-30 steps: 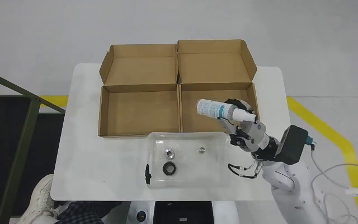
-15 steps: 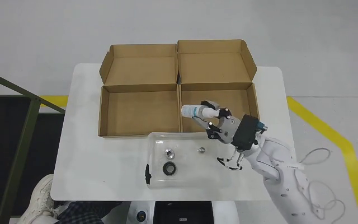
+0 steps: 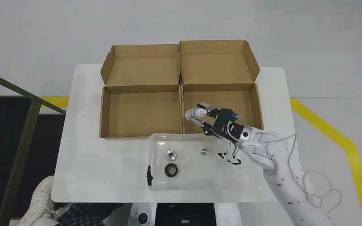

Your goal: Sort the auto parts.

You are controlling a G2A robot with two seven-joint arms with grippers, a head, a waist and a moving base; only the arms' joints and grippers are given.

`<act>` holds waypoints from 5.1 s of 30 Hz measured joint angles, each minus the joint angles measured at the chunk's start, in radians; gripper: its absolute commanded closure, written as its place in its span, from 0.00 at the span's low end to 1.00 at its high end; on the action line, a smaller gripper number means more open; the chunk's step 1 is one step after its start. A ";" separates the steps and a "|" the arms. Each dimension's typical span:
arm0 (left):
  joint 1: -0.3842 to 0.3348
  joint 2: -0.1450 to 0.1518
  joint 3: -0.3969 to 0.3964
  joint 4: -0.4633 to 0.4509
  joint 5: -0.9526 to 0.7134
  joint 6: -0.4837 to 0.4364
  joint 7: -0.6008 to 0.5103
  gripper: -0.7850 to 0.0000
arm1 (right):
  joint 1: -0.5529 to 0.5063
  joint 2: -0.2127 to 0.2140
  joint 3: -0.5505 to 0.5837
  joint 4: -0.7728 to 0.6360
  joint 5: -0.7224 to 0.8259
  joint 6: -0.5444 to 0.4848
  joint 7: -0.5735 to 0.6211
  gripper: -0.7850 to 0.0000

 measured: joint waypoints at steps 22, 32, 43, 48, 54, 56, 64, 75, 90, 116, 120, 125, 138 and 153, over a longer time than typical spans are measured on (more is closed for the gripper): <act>0.000 0.000 0.000 0.000 0.000 0.000 0.000 0.00 | 0.212 -0.028 -0.116 0.254 0.013 0.005 0.169 1.00; 0.000 0.000 0.000 0.000 0.000 0.000 0.000 0.00 | 0.247 -0.035 -0.140 0.318 0.020 0.001 0.189 0.73; 0.000 0.000 0.000 0.000 0.000 0.000 0.000 0.00 | 0.263 -0.039 -0.150 0.350 0.035 -0.008 0.202 0.24; 0.000 0.000 0.000 0.000 0.000 0.000 0.000 0.00 | 0.265 -0.038 -0.142 0.356 0.050 -0.007 0.194 0.00; 0.000 0.000 0.000 0.000 0.000 0.000 0.000 0.00 | 0.251 -0.030 -0.102 0.299 0.064 -0.010 0.196 0.00; 0.000 0.000 0.000 0.000 0.000 0.000 0.000 0.00 | 0.242 -0.026 -0.082 0.270 0.077 -0.013 0.203 0.00; 0.000 0.000 0.000 0.000 0.000 0.000 0.000 0.00 | 0.177 -0.001 -0.004 0.077 0.115 -0.075 0.305 0.00; 0.000 0.000 0.000 0.000 0.000 0.000 0.000 0.00 | -0.031 0.036 0.052 -0.219 0.090 -0.212 0.394 0.00; 0.000 0.000 0.000 0.000 0.000 0.000 0.000 0.00 | -0.207 0.067 0.068 -0.260 0.016 -0.307 0.370 0.00; 0.000 0.000 0.000 0.000 0.000 0.000 0.000 0.00 | -0.179 0.087 0.008 -0.139 -0.111 -0.290 0.390 0.01; 0.000 0.000 0.000 0.000 0.000 0.000 0.000 0.00 | -0.166 0.088 -0.003 -0.127 -0.122 -0.282 0.399 0.16; 0.000 0.000 0.000 0.000 0.000 0.000 0.000 0.00 | -0.150 0.089 -0.017 -0.106 -0.133 -0.275 0.410 0.44; 0.000 0.000 0.000 0.000 0.000 0.000 0.000 0.00 | -0.105 0.090 -0.064 -0.066 -0.146 -0.265 0.439 0.56; 0.000 0.000 0.000 0.000 0.000 0.000 0.000 0.00 | -0.090 0.098 -0.072 -0.090 -0.162 -0.258 0.460 1.00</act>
